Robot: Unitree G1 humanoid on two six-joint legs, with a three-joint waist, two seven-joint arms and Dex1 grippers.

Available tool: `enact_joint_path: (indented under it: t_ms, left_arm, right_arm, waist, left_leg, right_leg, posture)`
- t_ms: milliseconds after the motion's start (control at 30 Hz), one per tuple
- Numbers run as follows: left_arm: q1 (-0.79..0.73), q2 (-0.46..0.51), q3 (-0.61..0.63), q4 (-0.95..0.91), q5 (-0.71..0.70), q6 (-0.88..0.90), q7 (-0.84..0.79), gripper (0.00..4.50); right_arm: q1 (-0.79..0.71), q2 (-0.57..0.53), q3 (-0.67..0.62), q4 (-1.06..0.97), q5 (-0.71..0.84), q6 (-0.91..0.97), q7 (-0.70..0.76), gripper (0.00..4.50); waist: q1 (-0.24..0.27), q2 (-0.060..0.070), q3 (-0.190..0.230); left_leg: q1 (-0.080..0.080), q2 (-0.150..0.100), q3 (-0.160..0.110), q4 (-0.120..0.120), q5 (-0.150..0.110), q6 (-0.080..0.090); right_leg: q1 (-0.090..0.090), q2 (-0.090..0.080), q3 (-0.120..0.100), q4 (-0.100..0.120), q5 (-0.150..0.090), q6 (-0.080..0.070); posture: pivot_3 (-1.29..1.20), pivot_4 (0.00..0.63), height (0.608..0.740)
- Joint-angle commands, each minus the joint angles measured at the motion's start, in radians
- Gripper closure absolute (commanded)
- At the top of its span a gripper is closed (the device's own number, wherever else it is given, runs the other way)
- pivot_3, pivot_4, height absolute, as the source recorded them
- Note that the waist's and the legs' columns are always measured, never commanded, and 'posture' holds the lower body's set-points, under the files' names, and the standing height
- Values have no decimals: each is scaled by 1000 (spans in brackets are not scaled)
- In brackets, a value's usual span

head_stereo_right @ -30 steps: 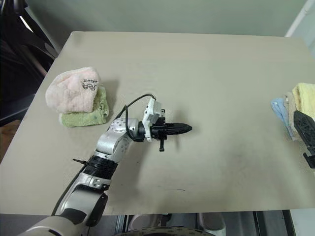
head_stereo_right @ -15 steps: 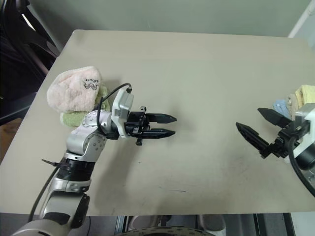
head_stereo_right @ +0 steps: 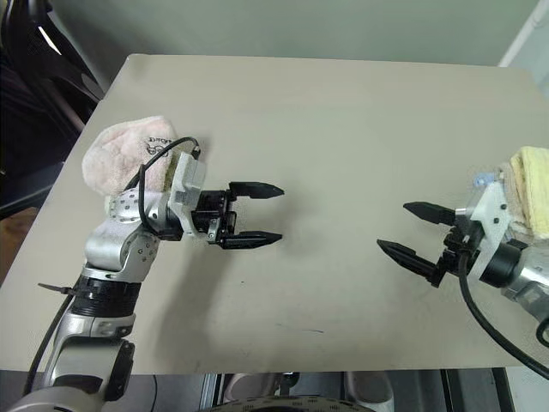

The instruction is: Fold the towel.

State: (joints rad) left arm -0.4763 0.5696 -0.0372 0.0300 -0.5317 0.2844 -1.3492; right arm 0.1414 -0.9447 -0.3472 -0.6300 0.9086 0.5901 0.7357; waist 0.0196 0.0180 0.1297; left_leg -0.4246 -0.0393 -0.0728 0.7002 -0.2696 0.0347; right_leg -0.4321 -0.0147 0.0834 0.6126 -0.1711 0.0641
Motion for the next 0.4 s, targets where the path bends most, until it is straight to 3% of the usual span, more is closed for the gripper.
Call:
enact_joint_path:
  t_ms: [33, 400]
  left_arm:
    - [4, 14, 35, -22, -10, -1, 19, 25]
    - [24, -18, 13, -33, 6, -37, 40, 25]
  right_arm:
    - [-36, 19, 29, -10, -25, -18, 25, 0]
    - [-126, 113, 85, 18, -69, -20, 19, 0]
  waist:
    - [0, 0, 0]
    - [-2, 0, 0]
  left_leg:
    - [0, 0, 0, 0, 0, 0]
    - [0, 0, 0, 0, 2, 0]
  right_leg:
    - [0, 0, 0, 0, 0, 0]
    - [0, 0, 0, 1, 1, -2]
  posture:
    - [0, 150, 733]
    - [0, 150, 733]
